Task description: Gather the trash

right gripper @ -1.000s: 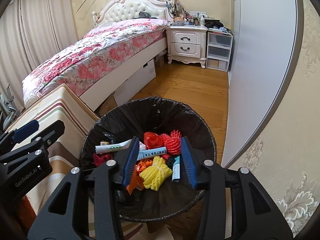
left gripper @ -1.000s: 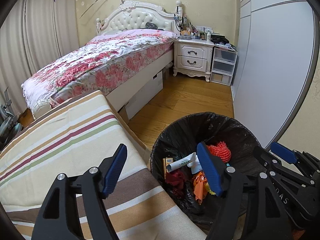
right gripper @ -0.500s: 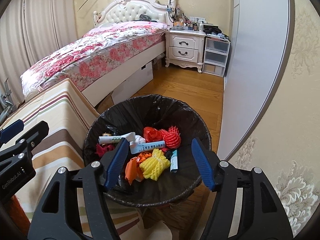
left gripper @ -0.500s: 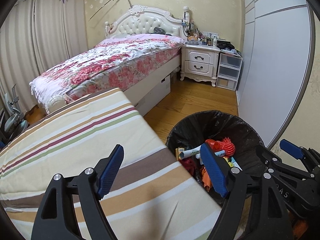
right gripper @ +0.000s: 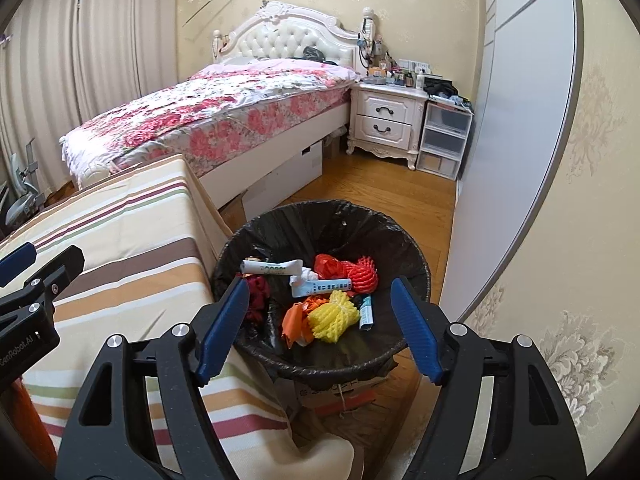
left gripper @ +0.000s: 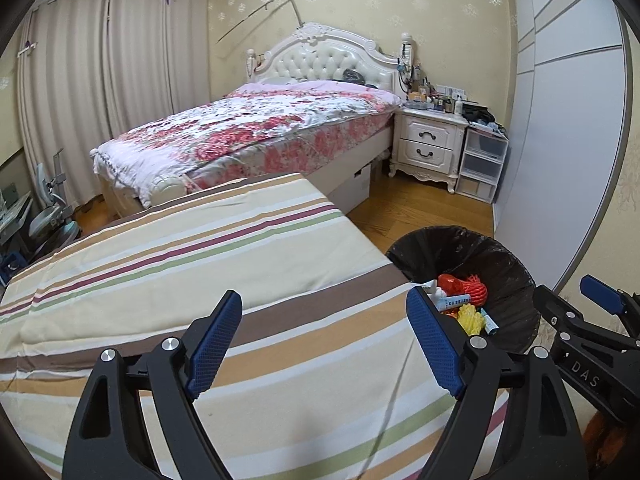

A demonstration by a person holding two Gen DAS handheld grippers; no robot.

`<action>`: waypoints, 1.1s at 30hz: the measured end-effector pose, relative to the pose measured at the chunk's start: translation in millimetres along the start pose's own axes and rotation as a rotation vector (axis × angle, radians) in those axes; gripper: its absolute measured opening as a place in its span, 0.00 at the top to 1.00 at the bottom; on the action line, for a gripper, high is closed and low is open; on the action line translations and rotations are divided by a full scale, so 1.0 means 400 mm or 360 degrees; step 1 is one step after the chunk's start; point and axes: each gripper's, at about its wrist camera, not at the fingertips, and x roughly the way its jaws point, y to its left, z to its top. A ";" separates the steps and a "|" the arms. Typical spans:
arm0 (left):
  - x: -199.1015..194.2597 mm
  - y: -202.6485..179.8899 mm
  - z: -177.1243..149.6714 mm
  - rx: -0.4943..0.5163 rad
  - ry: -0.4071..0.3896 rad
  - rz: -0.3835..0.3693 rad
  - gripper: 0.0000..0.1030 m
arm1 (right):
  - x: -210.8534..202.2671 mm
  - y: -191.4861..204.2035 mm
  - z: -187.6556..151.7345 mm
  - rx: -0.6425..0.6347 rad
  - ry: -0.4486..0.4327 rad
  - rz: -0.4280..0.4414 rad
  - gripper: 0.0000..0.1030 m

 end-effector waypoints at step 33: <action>-0.123 0.060 -0.041 -0.0049 -0.0088 0.0059 0.20 | -0.121 0.058 -0.023 -0.0106 -0.0129 0.0063 0.24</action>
